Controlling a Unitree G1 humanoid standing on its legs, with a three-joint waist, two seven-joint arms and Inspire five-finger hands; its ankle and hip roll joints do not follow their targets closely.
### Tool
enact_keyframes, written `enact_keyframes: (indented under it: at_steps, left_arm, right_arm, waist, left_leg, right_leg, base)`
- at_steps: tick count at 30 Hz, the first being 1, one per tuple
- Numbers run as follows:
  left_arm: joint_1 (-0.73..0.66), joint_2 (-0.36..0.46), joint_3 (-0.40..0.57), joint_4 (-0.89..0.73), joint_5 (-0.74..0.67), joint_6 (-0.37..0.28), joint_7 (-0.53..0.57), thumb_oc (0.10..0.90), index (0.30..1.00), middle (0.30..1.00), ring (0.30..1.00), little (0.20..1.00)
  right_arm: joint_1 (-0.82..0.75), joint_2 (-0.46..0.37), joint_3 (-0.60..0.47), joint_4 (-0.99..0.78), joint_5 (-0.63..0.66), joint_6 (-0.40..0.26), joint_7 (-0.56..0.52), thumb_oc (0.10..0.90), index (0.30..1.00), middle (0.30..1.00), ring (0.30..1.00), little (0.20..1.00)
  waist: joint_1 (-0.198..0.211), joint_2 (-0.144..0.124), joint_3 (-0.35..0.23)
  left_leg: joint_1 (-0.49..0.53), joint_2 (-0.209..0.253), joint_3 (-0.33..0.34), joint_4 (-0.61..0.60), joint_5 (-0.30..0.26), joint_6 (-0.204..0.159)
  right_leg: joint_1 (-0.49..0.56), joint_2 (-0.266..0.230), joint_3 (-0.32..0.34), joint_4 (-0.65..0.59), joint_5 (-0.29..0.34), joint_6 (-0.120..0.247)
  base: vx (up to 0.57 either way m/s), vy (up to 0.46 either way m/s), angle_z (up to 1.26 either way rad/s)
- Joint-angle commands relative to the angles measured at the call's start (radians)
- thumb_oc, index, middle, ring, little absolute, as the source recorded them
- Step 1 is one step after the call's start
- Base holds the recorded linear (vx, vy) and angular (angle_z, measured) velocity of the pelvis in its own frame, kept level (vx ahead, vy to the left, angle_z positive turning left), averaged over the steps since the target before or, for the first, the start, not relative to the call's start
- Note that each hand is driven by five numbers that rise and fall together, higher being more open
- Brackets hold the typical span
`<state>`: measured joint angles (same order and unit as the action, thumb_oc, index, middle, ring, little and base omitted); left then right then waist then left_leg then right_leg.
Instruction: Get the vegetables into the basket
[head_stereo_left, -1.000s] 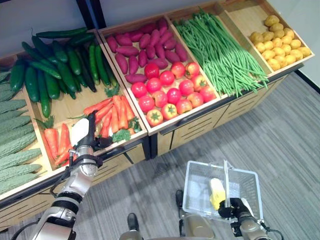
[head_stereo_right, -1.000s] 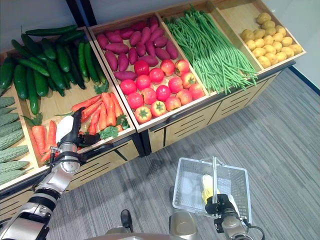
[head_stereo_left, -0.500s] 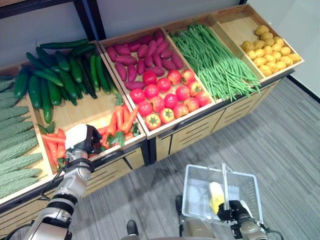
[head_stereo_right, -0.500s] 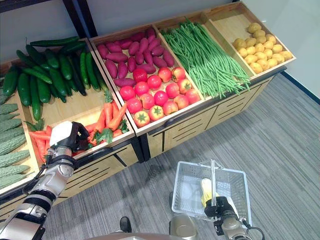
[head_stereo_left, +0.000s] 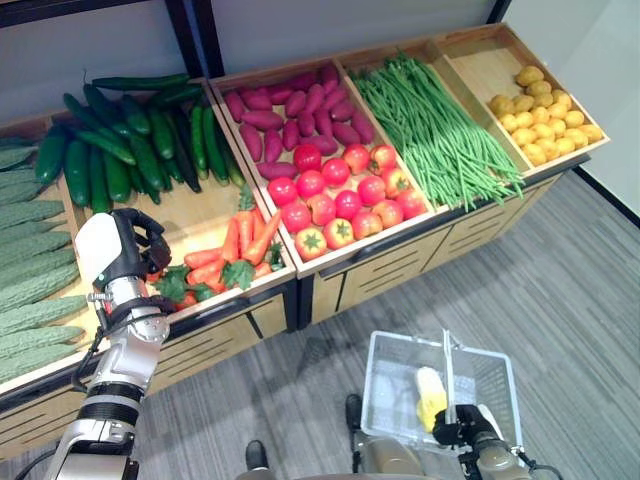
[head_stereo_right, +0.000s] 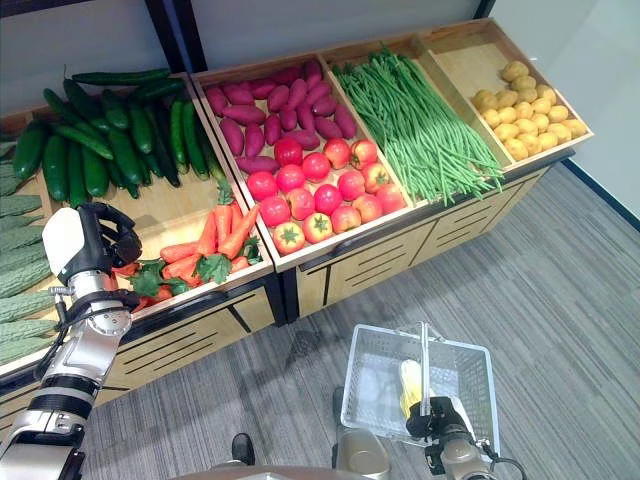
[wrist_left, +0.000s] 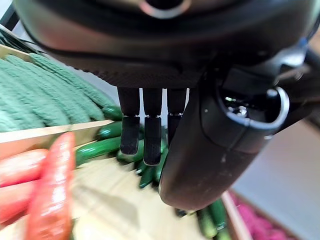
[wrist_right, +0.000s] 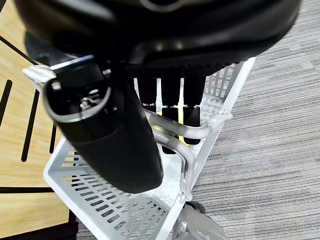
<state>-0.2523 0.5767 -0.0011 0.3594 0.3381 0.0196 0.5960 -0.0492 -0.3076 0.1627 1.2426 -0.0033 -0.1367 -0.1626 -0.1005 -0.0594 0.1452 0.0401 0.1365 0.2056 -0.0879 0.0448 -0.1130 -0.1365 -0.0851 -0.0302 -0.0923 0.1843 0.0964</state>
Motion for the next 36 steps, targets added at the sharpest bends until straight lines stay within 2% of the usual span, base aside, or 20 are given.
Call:
enact_keyframes:
  at_steps: [1,4,5,6,7,9,10,12,17,24,36]
  left_arm:
    - [-0.085,0.069,0.034,-0.072,-0.019,-0.118,0.037,0.4,0.3,0.3,0.3,0.3]
    - [-0.055,0.075,0.018,-0.068,0.002,-0.117,0.006,0.4,0.3,0.3,0.3,0.3]
    - [-0.042,0.094,0.0,-0.05,0.028,-0.105,-0.021,0.733,0.767,0.767,0.767,0.767]
    - [-0.043,0.094,0.0,-0.049,0.028,-0.105,-0.021,0.859,0.942,0.942,0.942,0.942]
    - [-0.032,0.128,-0.012,-0.039,0.058,-0.088,-0.057,0.9,1.0,1.0,1.0,1.0]
    - [-0.03,0.196,-0.038,-0.013,0.127,-0.062,-0.109,0.9,1.0,1.0,1.0,1.0]
    - [-0.032,0.197,-0.039,-0.012,0.127,-0.063,-0.108,0.9,1.0,1.0,1.0,1.0]
    - [-0.037,0.284,-0.077,0.015,0.221,-0.039,-0.156,0.9,1.0,1.0,1.0,1.0]
    - [-0.027,0.36,-0.106,0.064,0.314,-0.017,-0.184,0.9,1.0,1.0,1.0,1.0]
    - [-0.013,0.495,-0.15,0.04,0.486,-0.005,-0.248,0.9,1.0,1.0,1.0,1.0]
    - [-0.146,0.608,-0.286,0.084,0.626,0.023,-0.308,0.9,1.0,1.0,1.0,1.0]
  right_arm:
    - [0.023,-0.035,0.034,0.015,-0.035,-0.021,-0.032,0.4,0.3,0.3,0.3,0.3]
    - [0.026,-0.038,0.03,0.006,-0.037,-0.025,-0.029,0.4,0.3,0.3,0.3,0.3]
    - [0.025,-0.043,0.021,0.006,-0.036,-0.024,-0.027,0.4,0.3,0.3,0.3,0.3]
    - [0.026,-0.042,0.021,0.005,-0.036,-0.024,-0.027,0.4,0.3,0.3,0.3,0.3]
    - [0.026,-0.049,0.014,0.003,-0.034,-0.024,-0.024,0.4,0.3,0.3,0.3,0.3]
    - [0.03,-0.061,0.003,0.006,-0.034,-0.021,-0.019,0.4,0.3,0.3,0.3,0.3]
    - [0.03,-0.06,0.002,0.006,-0.034,-0.021,-0.019,0.4,0.3,0.3,0.3,0.3]
    - [0.033,-0.069,-0.004,0.003,-0.035,-0.022,-0.017,0.4,0.3,0.3,0.3,0.3]
    - [0.04,-0.071,-0.006,0.002,-0.041,-0.026,-0.013,0.4,0.3,0.3,0.3,0.3]
    - [0.049,-0.075,-0.009,0.0,-0.043,-0.03,-0.002,0.4,0.3,0.3,0.3,0.3]
    - [0.035,-0.087,0.003,-0.006,-0.036,-0.025,0.014,0.4,0.3,0.3,0.3,0.3]
  waist:
    - [-0.018,-0.03,-0.035]
    - [-0.018,-0.028,-0.038]
    - [-0.02,-0.024,-0.038]
    - [-0.019,-0.024,-0.038]
    - [-0.019,-0.02,-0.039]
    - [-0.018,-0.012,-0.04]
    - [-0.017,-0.013,-0.04]
    - [-0.018,-0.008,-0.041]
    - [-0.017,-0.005,-0.04]
    - [-0.012,-0.001,-0.034]
    - [-0.016,0.005,-0.009]
  left_leg:
    - [-0.044,0.026,-0.016,0.001,0.003,-0.019]
    - [-0.039,0.026,-0.013,0.001,0.001,-0.018]
    - [-0.039,0.025,-0.011,0.001,0.002,-0.019]
    - [-0.039,0.025,-0.011,0.001,0.002,-0.019]
    - [-0.037,0.023,-0.011,0.001,0.001,-0.019]
    - [-0.036,0.024,-0.01,0.001,0.002,-0.018]
    - [-0.036,0.024,-0.01,0.001,0.002,-0.018]
    - [-0.035,0.025,-0.007,0.001,0.002,-0.019]
    - [-0.035,0.026,-0.005,0.001,0.004,-0.021]
    - [-0.042,0.025,-0.008,0.001,0.005,-0.021]
    - [-0.077,0.018,-0.013,0.001,0.015,-0.018]
  right_leg:
    - [0.036,-0.093,-0.031,0.005,-0.053,0.087]
    - [0.038,-0.094,-0.028,0.005,-0.052,0.088]
    - [0.038,-0.095,-0.029,0.005,-0.051,0.089]
    - [0.038,-0.095,-0.029,0.005,-0.051,0.089]
    - [0.038,-0.095,-0.028,0.005,-0.051,0.089]
    - [0.04,-0.095,-0.029,0.005,-0.05,0.09]
    - [0.04,-0.095,-0.029,0.005,-0.05,0.09]
    - [0.039,-0.094,-0.028,0.005,-0.049,0.092]
    - [0.039,-0.092,-0.026,0.005,-0.05,0.094]
    - [0.036,-0.092,-0.03,0.005,-0.049,0.097]
    - [0.0,-0.096,-0.025,0.005,-0.036,0.101]
  base:
    - [0.0,0.0,0.0]
    - [0.0,0.0,0.0]
    - [0.0,0.0,0.0]
    - [0.0,0.0,0.0]
    - [0.0,0.0,0.0]
    - [0.0,0.0,0.0]
    - [0.0,0.0,0.0]
    - [0.0,0.0,0.0]
    - [0.0,0.0,0.0]
    - [0.0,0.0,0.0]
    - [0.0,0.0,0.0]
